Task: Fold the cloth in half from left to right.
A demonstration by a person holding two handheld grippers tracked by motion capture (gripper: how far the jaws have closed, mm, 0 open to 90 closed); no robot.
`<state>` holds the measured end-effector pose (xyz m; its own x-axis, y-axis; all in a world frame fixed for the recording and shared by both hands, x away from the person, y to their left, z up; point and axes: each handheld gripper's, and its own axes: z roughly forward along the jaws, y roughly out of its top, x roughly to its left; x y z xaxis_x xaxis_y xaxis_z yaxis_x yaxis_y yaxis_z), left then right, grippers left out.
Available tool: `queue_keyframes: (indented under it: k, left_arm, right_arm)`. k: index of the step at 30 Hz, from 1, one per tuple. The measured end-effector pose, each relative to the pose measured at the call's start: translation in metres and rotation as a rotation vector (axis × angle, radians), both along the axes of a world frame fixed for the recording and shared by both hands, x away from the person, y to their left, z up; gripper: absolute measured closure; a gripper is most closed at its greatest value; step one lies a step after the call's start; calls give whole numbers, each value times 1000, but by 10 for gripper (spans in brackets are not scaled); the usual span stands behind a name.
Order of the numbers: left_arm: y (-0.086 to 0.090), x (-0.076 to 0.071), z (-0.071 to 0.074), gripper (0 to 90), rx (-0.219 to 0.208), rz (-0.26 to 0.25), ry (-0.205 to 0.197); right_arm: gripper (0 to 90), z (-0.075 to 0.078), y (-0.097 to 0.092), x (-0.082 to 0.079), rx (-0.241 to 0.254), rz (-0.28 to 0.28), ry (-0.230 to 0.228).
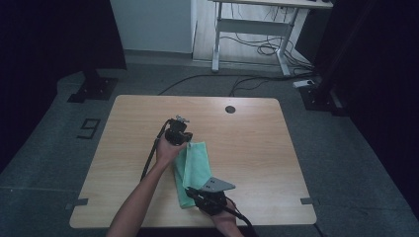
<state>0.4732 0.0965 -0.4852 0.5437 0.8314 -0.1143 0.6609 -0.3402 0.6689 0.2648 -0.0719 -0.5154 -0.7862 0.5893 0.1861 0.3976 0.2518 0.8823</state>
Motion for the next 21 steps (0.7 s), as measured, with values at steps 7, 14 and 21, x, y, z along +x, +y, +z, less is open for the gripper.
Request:
queue_keyframes:
  k: [7,14,21]
  left_arm:
    - [-7,-1,-3,885,1,-11,4]
    - [-15,-2,-6,885,-1,-26,7]
    - [-22,-3,-14,885,5,-42,24]
  right_arm:
    - [863,-2,-4,-1,-1,-5,5]
    - [862,-4,-9,-1,-1,-12,10]
    - [862,-7,-13,-1,-9,-17,19]
